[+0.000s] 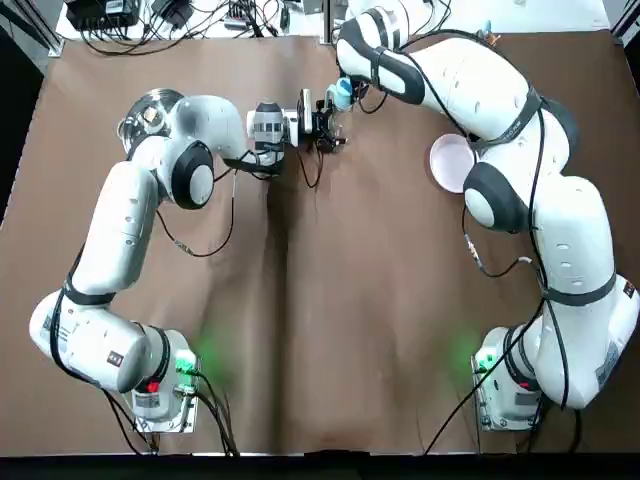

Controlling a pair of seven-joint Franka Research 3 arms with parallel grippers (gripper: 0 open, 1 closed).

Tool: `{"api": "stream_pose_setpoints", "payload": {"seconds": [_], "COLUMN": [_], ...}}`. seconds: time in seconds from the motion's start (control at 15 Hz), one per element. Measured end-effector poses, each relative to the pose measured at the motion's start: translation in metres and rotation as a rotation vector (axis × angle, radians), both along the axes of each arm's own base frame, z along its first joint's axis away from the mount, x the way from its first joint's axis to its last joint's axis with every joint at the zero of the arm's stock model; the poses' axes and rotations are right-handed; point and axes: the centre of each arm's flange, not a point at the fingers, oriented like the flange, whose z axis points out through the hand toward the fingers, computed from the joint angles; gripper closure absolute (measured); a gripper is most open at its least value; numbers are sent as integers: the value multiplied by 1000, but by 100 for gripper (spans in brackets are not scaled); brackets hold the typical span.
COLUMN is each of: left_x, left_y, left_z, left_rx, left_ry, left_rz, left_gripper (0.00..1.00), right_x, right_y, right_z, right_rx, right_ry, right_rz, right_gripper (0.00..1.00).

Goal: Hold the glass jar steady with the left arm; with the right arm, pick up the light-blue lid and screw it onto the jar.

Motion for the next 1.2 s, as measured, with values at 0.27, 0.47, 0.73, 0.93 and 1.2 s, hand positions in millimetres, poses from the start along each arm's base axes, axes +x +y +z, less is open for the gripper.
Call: {"api": "stream_pose_setpoints", "payload": {"seconds": [0.27,0.47,0.73,0.93,1.2], "left_x": [0,0,0,1,2], "left_y": [0,0,1,0,0], "left_z": [0,0,0,0,1], "left_rx": [0,1,2,2,2], "left_ry": [0,6,13,-4,-9], "left_rz": [0,2,4,-1,-1], "left_gripper": [4,4,4,4,4], "right_x": [0,2,2,8,15], "right_y": [-1,-4,-5,-13,-26], "right_z": [-1,-1,-2,-12,-18], "right_rx": [16,34,44,45,41], "right_ry": [32,65,83,78,81], "right_rz": [-198,-366,-490,-523,-543], "right_gripper": [31,31,32,9,0]}}
